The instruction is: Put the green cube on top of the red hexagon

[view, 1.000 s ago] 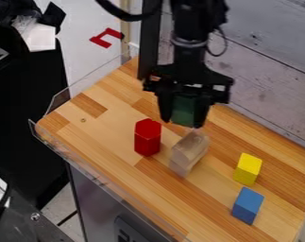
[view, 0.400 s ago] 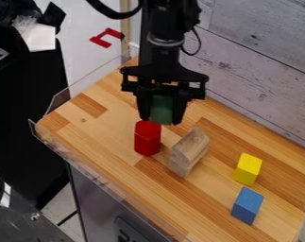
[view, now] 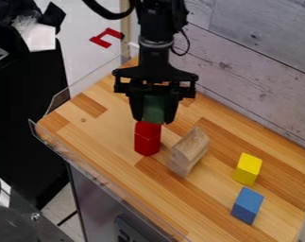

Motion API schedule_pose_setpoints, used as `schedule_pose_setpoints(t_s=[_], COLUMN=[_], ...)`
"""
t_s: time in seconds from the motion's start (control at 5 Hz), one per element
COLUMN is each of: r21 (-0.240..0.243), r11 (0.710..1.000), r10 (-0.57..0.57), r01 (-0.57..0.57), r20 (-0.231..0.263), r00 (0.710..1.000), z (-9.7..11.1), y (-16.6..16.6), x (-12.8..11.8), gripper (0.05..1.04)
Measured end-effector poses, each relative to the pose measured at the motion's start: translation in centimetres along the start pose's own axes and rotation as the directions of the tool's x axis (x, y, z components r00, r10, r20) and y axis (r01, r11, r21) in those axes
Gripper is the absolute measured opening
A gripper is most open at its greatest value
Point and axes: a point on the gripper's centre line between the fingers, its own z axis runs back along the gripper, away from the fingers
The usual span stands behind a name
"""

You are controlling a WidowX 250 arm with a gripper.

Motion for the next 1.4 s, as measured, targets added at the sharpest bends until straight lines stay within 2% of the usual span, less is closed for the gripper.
schedule_pose_setpoints(t_s=[0.8,1.4], r21=[-0.003,-0.011], r11=[1.000,1.000], r10=[0.006,0.020], r01=[-0.006,-0.020], r20=[-0.076,-0.074], r00=[0.997,0.997], z=[-2.5,-2.6], y=[0.3,0.3], x=[0.0,0.5], gripper=[0.582,0.582])
